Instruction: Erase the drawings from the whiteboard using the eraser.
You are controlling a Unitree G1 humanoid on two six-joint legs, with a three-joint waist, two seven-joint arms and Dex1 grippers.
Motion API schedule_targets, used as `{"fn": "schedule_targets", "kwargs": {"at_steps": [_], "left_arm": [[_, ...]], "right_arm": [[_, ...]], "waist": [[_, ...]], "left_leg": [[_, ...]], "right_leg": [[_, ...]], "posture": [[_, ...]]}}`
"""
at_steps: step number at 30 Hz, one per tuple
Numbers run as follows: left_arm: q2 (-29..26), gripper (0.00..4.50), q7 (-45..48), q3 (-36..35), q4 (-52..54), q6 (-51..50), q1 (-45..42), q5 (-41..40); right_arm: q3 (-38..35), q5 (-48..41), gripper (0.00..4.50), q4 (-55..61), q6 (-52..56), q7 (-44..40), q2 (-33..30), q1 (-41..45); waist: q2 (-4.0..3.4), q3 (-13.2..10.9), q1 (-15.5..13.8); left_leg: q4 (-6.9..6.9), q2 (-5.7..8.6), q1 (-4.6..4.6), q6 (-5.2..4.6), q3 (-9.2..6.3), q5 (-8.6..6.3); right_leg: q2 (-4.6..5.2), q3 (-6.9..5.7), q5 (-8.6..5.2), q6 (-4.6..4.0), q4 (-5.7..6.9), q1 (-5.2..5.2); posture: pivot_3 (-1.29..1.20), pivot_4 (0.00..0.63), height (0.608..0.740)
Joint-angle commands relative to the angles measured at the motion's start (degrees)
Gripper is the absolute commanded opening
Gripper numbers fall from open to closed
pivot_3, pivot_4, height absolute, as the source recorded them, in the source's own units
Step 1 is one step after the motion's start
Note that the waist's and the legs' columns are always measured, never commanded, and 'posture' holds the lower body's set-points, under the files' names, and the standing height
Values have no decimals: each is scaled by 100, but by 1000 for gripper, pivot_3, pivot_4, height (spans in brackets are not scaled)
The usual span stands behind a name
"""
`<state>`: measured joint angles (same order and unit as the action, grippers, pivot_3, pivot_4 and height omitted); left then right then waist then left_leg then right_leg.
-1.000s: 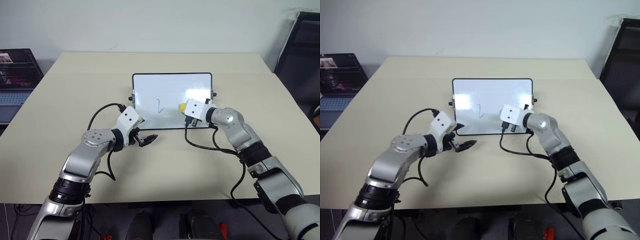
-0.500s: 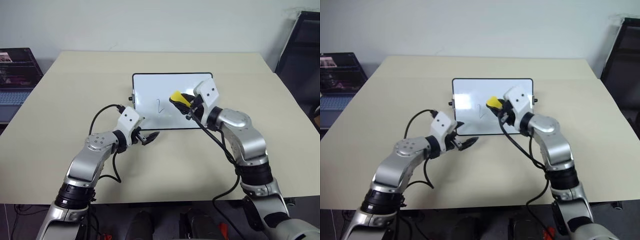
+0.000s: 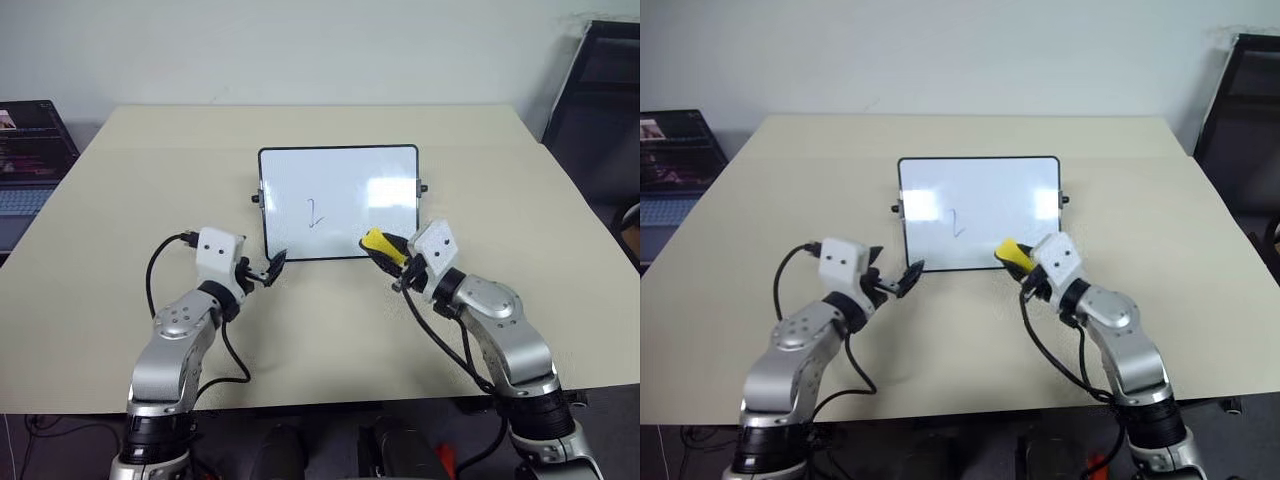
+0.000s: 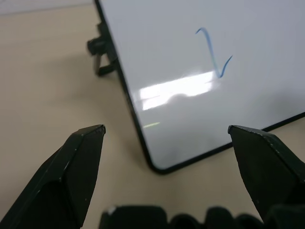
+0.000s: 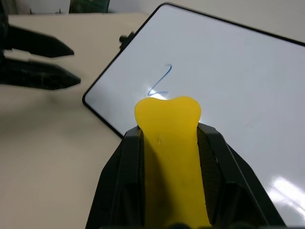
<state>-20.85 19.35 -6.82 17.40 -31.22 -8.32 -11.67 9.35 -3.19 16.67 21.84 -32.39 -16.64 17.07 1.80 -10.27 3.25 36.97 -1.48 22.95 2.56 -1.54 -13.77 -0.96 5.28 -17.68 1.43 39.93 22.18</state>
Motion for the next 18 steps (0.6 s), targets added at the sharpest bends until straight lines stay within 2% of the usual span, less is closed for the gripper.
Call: {"fn": "schedule_targets", "kwargs": {"at_steps": [1,8,18], "left_arm": [[-99,4500,-73,18,221,-4,13,113],[6,4500,-230,141,164,-105,-290,190],[-57,4500,-358,217,144,-478,-740,254]], "right_arm": [[30,40,1122,-68,-97,150,53,85],[316,266,1122,-702,-418,131,31,720],[909,1285,1122,-3369,-1451,374,332,2914]], "waist": [[0,0,-5],[0,0,-14],[0,0,5]], "left_leg": [[0,0,0,0,-1,0],[1,0,0,0,-1,0],[-2,-3,0,0,-1,0]], "right_leg": [[0,-1,0,0,0,0],[0,-2,0,0,-1,-1],[-1,-4,1,-2,0,3]], "posture": [[0,150,740],[0,150,740],[0,150,740]]}}
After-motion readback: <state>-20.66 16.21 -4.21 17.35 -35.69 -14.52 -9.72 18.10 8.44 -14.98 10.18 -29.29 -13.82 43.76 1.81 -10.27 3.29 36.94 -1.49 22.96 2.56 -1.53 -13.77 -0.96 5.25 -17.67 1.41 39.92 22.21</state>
